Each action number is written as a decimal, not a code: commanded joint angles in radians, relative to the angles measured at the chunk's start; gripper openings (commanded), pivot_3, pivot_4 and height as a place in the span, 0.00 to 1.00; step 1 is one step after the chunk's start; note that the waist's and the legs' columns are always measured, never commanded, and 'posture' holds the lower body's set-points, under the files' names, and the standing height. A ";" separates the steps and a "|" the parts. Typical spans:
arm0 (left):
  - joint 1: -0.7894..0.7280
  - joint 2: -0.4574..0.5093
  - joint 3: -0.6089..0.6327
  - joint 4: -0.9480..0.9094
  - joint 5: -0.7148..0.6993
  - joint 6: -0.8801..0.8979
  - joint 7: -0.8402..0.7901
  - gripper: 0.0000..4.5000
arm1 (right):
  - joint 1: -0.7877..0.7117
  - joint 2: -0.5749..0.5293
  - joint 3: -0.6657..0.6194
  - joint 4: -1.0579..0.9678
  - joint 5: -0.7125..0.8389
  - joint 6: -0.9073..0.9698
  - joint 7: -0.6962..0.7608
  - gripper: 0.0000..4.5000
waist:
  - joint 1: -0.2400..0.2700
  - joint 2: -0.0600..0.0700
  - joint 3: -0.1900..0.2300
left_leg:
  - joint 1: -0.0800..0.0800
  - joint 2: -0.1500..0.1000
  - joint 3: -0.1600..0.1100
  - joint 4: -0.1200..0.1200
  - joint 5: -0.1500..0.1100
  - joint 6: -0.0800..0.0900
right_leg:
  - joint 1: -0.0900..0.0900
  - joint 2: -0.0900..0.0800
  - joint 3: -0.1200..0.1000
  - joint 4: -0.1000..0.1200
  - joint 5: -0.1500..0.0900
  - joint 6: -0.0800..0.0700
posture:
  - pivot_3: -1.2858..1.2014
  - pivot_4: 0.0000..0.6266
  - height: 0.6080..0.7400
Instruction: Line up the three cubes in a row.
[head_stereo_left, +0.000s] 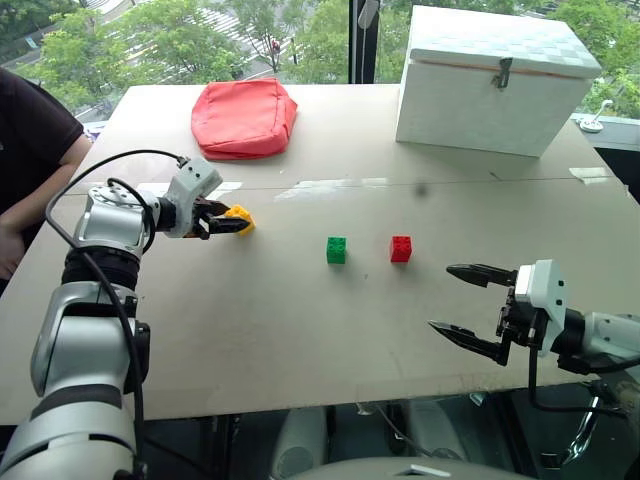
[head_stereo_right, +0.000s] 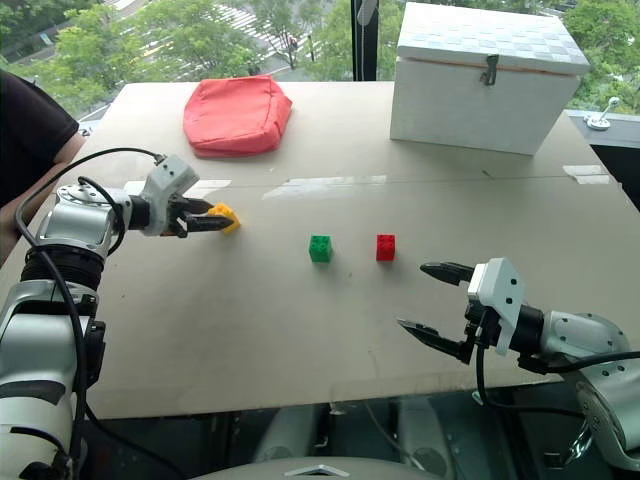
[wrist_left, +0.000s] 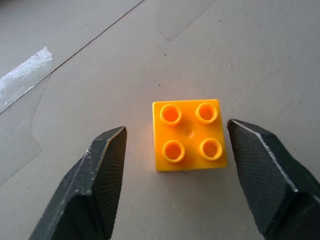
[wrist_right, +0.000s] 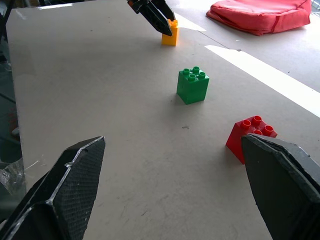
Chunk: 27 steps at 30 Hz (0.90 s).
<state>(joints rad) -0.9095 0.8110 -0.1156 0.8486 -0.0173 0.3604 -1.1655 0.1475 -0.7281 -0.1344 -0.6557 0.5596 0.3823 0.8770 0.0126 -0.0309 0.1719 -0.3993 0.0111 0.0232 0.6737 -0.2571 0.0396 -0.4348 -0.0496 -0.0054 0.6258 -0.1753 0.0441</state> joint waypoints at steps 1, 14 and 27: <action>-0.048 0.006 -0.001 0.043 0.016 -0.082 -0.043 0.35 | 0.013 0.000 -0.035 -0.044 0.006 -0.022 -0.014 1.00 | 0.001 0.000 0.000 | 0.000 0.000 0.000 0.000 0.000 0.000 | 0.000 0.000 0.000 0.000 0.000 0.000 | 0.52 0.24 1.00; -0.016 -0.066 -0.048 -0.058 -0.042 -0.382 -0.441 0.30 | 0.011 -0.022 -0.037 -0.044 0.001 -0.025 -0.011 1.00 | -0.003 -0.001 0.000 | 0.000 0.000 0.000 0.001 0.000 0.000 | 0.000 0.000 0.000 0.000 0.000 -0.004 | 0.52 0.24 1.00; -0.058 -0.019 -0.115 0.090 0.024 -0.559 -0.449 0.30 | 0.031 -0.030 -0.042 -0.075 0.009 -0.015 -0.022 1.00 | 0.001 -0.001 0.000 | -0.001 0.000 0.000 0.002 0.000 0.000 | 0.001 0.000 0.000 0.000 -0.001 -0.002 | 0.52 0.24 1.00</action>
<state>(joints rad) -0.9410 0.7777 -0.2389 0.9251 0.0026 -0.1649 -1.6104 0.1798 -0.7520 -0.1394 -0.6969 0.5553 0.3741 0.8632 0.0132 -0.0315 0.1715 -0.3999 0.0114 0.0228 0.6755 -0.2572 0.0397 -0.4342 -0.0496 -0.0058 0.6260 -0.1759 0.0426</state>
